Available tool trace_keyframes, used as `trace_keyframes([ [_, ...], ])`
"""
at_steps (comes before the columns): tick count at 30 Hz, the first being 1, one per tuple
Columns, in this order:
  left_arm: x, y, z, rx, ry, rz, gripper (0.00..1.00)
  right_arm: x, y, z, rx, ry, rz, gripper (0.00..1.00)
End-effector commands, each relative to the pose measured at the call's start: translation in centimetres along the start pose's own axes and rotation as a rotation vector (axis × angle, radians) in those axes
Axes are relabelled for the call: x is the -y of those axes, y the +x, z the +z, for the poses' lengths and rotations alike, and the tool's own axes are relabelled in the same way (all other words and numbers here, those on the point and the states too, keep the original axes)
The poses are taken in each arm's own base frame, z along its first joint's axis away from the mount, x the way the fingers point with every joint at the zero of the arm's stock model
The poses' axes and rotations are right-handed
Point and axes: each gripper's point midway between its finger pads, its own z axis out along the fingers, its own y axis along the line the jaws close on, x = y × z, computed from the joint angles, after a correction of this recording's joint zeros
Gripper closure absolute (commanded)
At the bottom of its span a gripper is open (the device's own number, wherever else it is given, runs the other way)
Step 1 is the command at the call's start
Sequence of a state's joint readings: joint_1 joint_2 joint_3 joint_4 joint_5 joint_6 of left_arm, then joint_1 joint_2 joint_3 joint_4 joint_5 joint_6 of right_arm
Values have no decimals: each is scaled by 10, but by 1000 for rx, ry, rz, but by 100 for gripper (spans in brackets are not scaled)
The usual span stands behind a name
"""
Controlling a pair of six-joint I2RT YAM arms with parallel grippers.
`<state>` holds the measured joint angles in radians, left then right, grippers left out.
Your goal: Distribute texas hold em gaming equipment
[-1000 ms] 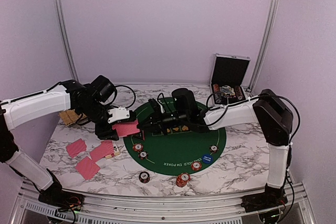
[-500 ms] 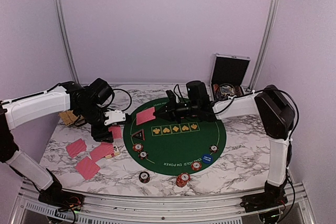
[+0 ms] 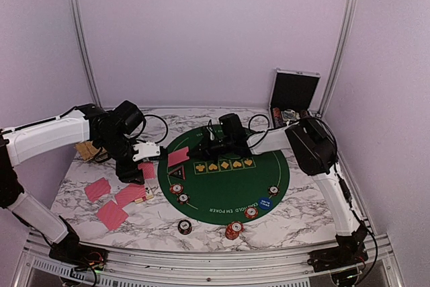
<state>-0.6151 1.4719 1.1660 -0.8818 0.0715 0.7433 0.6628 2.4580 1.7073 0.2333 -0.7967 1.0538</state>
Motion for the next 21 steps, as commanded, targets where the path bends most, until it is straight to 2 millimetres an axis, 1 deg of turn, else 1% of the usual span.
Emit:
trace_keyframes([
  [1,1,-6,-7,21,20,-11,51,-8,-20,5,30,-16,-6,100],
  [3,1,-7,-8,25,24,-12,51,-4,-23,8,40,-11,-5,100],
  [7,2,-8,-7,29,31,-15,51,12,-27,16,45,16,5,100],
  [11,3,-7,-7,28,34,-16,51,20,-23,20,37,58,-3,100],
  [13,3,-7,-7,30,32,-16,51,22,-19,18,36,102,-30,95],
  [14,3,-7,-8,30,33,-15,51,21,-19,15,48,121,-43,89],
  [16,3,-8,-8,30,33,-15,51,16,-18,8,67,149,-66,80],
  [18,3,-8,-8,32,33,-14,51,9,-18,0,87,173,-90,76],
  [20,4,-9,-9,35,36,-14,51,0,-17,-5,97,188,-116,69],
  [21,4,-9,-9,35,36,-15,51,-1,-15,-8,94,208,-116,65],
])
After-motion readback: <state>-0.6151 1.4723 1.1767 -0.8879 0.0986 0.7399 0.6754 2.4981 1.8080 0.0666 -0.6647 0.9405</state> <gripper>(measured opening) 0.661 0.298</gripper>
